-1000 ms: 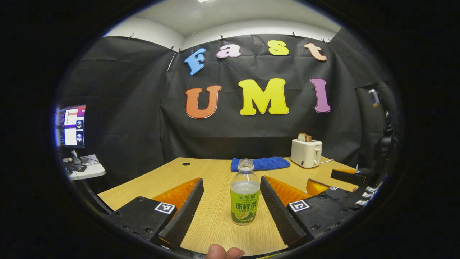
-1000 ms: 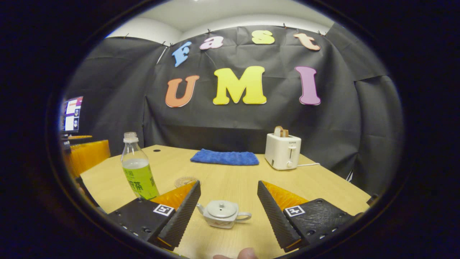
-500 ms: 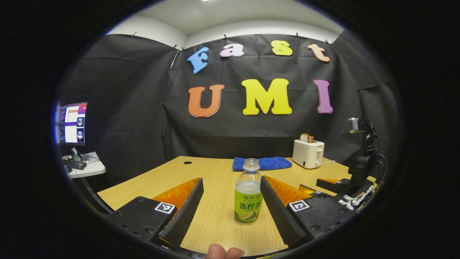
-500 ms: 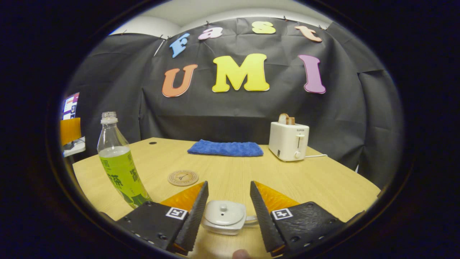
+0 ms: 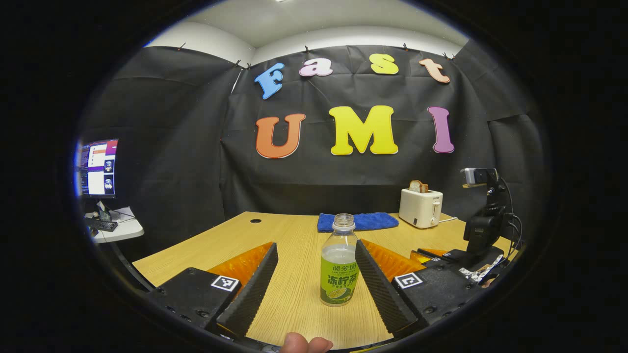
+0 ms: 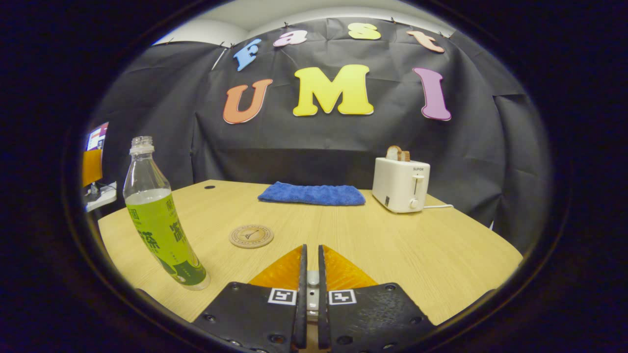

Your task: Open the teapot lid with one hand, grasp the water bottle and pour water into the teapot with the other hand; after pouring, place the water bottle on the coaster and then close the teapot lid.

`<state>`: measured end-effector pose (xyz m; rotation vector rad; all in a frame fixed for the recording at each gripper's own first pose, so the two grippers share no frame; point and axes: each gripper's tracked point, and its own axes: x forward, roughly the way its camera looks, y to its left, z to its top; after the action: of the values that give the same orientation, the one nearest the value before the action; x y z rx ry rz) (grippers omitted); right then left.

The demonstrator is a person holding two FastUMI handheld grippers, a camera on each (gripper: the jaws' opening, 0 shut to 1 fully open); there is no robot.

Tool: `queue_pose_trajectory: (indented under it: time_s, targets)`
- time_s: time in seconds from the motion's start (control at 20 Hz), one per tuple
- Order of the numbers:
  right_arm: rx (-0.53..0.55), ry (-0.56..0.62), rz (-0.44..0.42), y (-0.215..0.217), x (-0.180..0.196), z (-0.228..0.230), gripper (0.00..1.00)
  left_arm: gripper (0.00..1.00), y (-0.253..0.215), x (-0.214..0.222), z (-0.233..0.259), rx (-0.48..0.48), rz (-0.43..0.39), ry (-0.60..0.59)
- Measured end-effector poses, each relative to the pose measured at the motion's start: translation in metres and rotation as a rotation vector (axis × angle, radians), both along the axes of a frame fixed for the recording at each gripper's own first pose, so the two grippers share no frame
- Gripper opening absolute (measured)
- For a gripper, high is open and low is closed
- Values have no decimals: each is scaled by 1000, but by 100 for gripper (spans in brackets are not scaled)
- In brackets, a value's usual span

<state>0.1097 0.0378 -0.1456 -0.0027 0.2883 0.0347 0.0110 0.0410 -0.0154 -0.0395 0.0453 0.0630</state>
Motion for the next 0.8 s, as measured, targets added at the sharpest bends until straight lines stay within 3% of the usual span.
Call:
queue_pose_trajectory:
  time_s: [0.05, 0.5, 0.8]
  targets:
    - [0, 1, 5, 2, 2, -1, 0, 99, 0, -1, -1, -1, 0, 2]
    - [60, -56, 37, 1, 3, 28, 0, 99, -3, 3, -11, -26, -4, 29]
    - [81, -91, 52, -6, -10, 56, 0, 99, -15, 4, -49, -75, -64, 125]
